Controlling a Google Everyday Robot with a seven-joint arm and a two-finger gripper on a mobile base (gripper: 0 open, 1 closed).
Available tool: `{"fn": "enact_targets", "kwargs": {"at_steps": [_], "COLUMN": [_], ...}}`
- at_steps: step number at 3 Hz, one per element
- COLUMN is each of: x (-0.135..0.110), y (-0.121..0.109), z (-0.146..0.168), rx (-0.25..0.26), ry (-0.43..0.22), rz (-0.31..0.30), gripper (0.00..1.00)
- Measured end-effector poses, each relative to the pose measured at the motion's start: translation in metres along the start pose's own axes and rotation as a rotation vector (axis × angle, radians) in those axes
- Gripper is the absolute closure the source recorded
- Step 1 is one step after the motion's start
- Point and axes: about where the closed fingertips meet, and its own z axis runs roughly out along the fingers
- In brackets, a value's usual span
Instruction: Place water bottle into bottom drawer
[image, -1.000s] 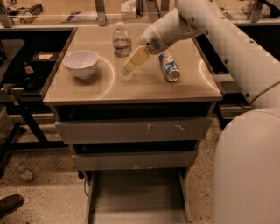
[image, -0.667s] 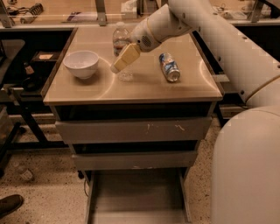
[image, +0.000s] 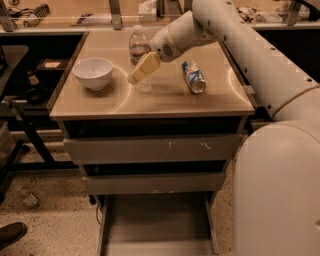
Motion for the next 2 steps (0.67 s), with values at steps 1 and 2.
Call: {"fn": "enact_targets", "kwargs": {"at_steps": [1, 2], "x": [0.0, 0.0], "y": [-0.0001, -0.0001], "z": [0.0001, 0.0002], "rx": [0.0, 0.0], "ry": [0.0, 0.0], "rz": [0.0, 0.0], "gripper": [0.18, 0.42]}}
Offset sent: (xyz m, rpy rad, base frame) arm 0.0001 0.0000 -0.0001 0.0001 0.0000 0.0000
